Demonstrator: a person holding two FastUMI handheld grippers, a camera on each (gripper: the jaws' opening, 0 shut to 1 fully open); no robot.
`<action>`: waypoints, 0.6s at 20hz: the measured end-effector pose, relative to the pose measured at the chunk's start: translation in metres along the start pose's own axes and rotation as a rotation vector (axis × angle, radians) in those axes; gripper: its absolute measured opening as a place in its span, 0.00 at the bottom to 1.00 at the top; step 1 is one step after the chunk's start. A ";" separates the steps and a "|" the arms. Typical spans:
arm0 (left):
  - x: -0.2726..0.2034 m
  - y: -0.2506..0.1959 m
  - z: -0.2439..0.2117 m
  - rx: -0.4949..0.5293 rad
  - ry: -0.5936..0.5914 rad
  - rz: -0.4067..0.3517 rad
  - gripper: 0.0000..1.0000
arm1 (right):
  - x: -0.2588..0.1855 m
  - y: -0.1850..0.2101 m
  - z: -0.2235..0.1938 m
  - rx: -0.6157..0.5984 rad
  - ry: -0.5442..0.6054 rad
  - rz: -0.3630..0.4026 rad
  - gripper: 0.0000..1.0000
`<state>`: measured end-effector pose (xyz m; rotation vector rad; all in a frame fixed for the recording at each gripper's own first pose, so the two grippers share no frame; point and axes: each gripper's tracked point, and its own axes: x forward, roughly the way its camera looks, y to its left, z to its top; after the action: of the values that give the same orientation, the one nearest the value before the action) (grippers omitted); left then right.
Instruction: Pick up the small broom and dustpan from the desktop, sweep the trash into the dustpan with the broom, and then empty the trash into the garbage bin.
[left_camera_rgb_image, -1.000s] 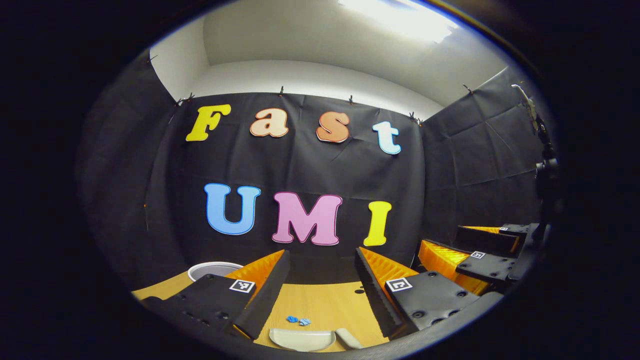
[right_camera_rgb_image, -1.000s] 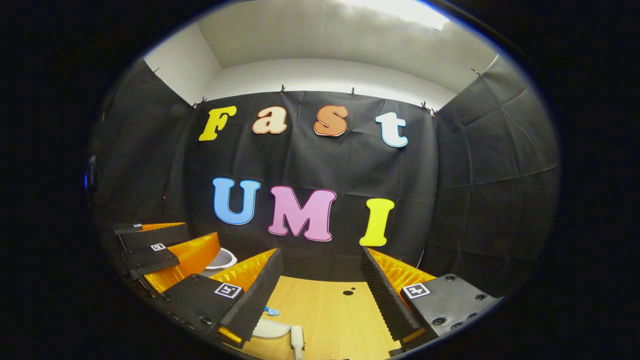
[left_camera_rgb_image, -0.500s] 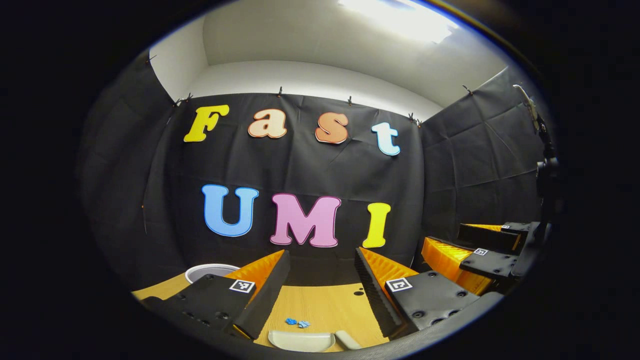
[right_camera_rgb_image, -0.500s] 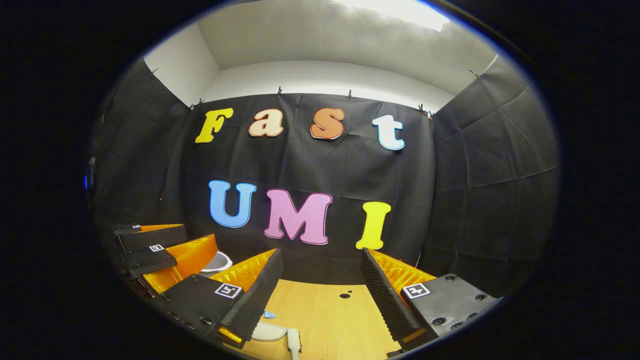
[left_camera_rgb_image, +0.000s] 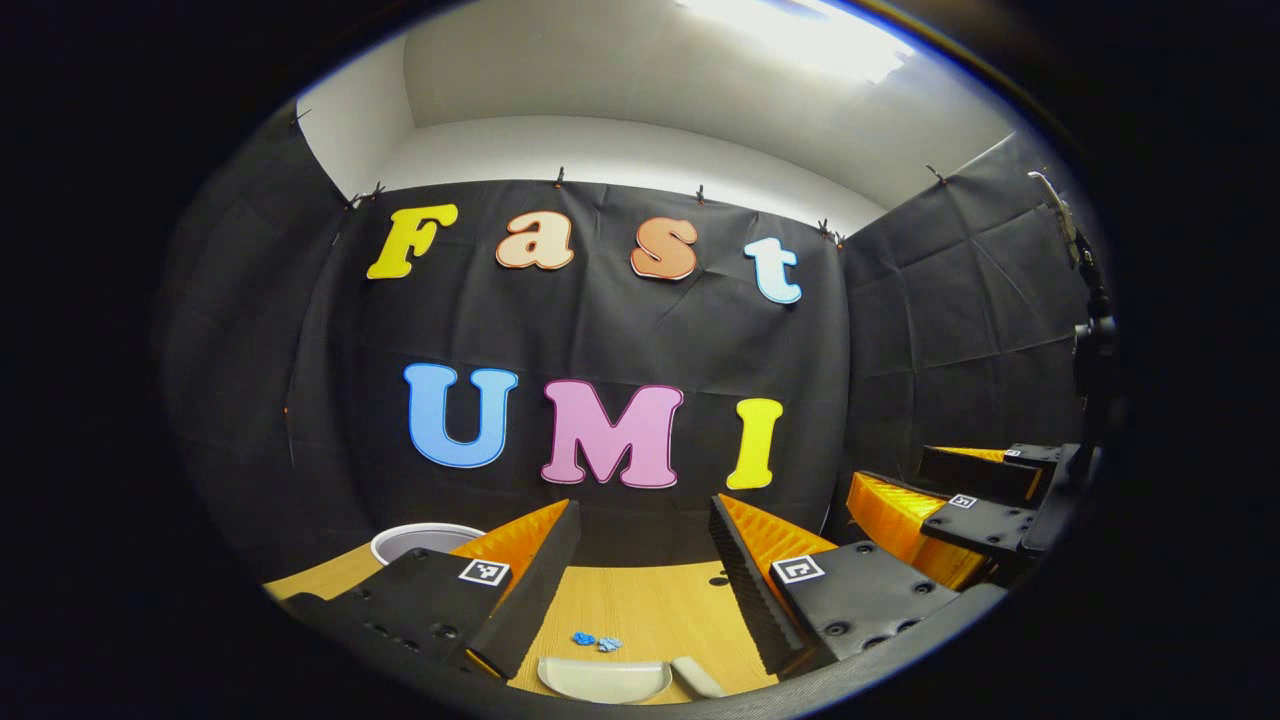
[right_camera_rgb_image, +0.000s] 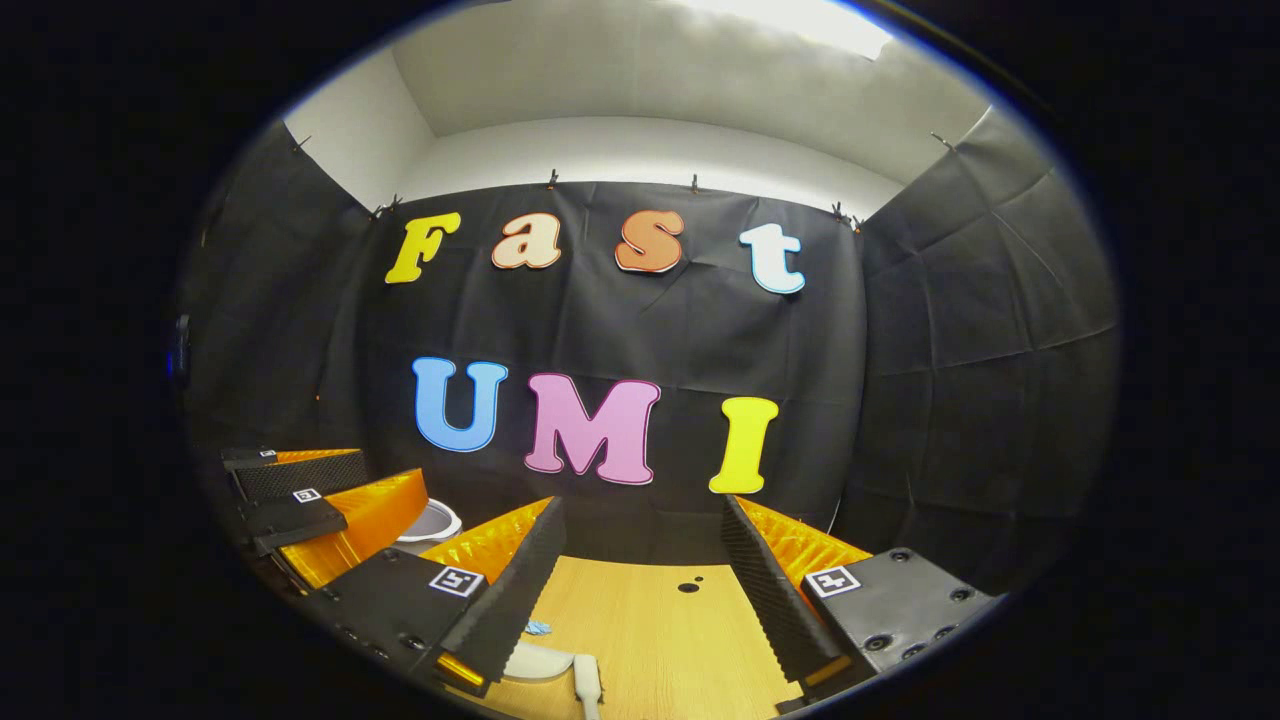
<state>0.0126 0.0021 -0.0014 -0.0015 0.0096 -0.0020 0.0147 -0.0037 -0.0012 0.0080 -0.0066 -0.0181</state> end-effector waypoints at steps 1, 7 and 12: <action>0.000 0.000 0.001 -0.001 0.002 0.000 0.78 | -0.001 0.000 0.000 0.000 0.001 0.001 1.00; 0.000 0.002 -0.002 -0.005 0.014 0.003 0.78 | -0.001 0.003 0.000 0.001 0.003 0.005 1.00; -0.002 0.001 -0.004 -0.001 0.017 -0.001 0.78 | -0.002 0.003 -0.002 -0.001 0.008 0.003 1.00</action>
<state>0.0109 0.0028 -0.0052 -0.0024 0.0267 -0.0026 0.0127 -0.0008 -0.0035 0.0074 0.0018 -0.0150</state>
